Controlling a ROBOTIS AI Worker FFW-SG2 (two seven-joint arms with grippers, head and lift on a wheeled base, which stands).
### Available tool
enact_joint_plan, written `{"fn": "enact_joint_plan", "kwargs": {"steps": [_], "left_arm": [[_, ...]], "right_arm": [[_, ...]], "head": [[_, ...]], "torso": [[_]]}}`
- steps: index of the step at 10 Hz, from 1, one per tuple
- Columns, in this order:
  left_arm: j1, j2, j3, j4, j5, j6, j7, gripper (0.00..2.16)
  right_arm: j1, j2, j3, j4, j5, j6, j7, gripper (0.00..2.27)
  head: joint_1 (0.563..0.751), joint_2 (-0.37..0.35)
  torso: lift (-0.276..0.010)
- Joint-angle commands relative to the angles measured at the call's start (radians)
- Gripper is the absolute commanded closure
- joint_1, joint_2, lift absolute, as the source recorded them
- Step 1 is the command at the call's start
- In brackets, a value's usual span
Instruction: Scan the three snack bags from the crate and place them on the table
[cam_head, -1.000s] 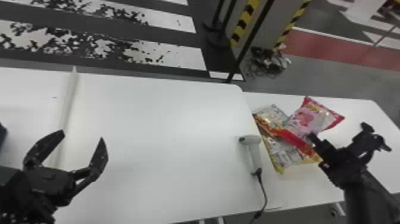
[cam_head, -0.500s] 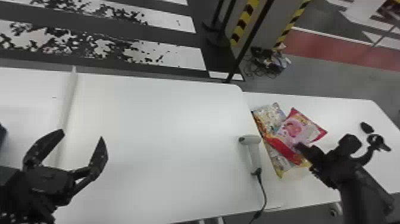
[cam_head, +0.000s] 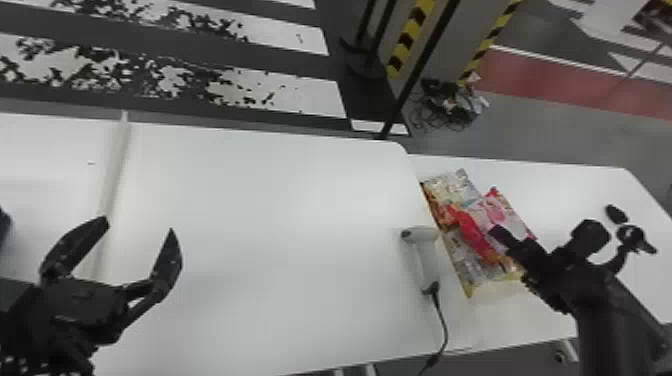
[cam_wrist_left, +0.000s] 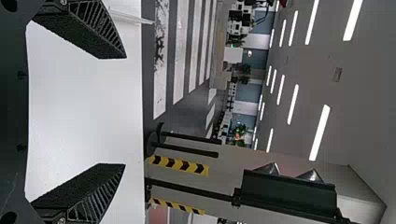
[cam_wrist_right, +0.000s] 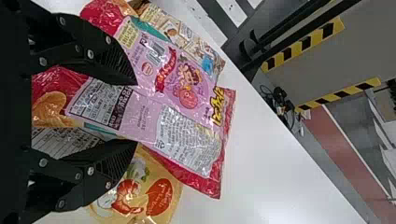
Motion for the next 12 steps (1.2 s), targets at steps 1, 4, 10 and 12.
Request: {"fn": "enact_joint_plan", "kwargs": {"steps": [1,4,10,12], "left_arm": [[-0.002,-0.003,-0.001,0.003,-0.004,0.0,0.0,0.04],[-0.006,-0.006,-0.004,0.002,-0.005,0.0,0.0,0.04],[-0.005,-0.007,-0.01,-0.008,-0.004,0.006,0.006,0.04],[-0.005,-0.007,-0.012,-0.005,0.002,0.006,0.005,0.04]], "right_arm": [[0.03,0.006,-0.002,-0.073,-0.008,0.035,0.0,0.06],[0.119,0.05,-0.01,-0.274,-0.048,0.155,0.0,0.06],[0.34,0.213,0.165,-0.746,-0.021,0.167,0.025,0.07],[0.448,0.249,0.305,-0.866,0.028,-0.023,0.037,0.08]], "head": [[0.695,-0.35],[0.695,-0.35],[0.695,-0.35],[0.695,-0.35]], "torso": [[-0.062],[-0.062],[-0.062],[-0.062]]}}
